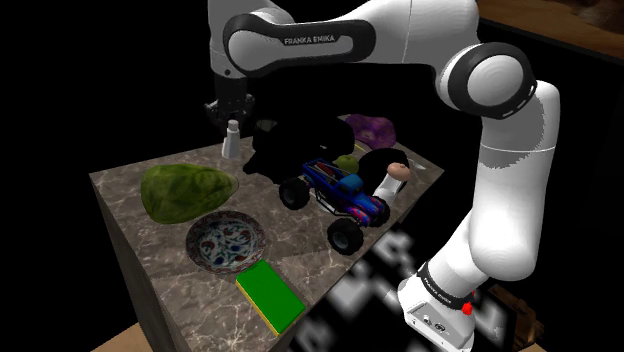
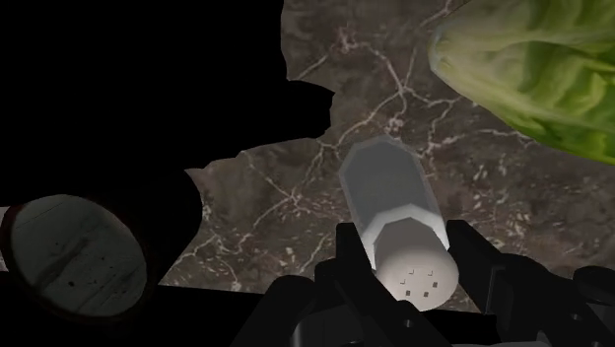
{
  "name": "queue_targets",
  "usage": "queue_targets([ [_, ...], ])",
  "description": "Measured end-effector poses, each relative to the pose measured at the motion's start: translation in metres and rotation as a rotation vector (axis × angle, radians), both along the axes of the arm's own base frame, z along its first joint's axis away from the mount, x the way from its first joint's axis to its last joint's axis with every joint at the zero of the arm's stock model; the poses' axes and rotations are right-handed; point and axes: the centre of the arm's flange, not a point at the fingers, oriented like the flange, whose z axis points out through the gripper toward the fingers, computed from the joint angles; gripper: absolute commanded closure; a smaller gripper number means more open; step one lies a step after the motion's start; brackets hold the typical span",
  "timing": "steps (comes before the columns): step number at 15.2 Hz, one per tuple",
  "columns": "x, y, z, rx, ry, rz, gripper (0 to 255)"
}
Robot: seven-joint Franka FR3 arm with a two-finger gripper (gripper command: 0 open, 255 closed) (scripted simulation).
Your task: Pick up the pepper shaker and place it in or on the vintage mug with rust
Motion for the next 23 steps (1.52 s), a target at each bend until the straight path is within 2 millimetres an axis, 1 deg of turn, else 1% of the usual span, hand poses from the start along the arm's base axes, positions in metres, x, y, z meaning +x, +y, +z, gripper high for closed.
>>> queue_targets([
  [19, 0.001, 0.001, 0.100, 0.000, 0.000, 0.000, 255],
  [20, 0.005, -0.005, 0.103, 0.000, 0.000, 0.000, 255],
  [23, 0.017, -0.036, 0.110, 0.000, 0.000, -0.001, 255],
])
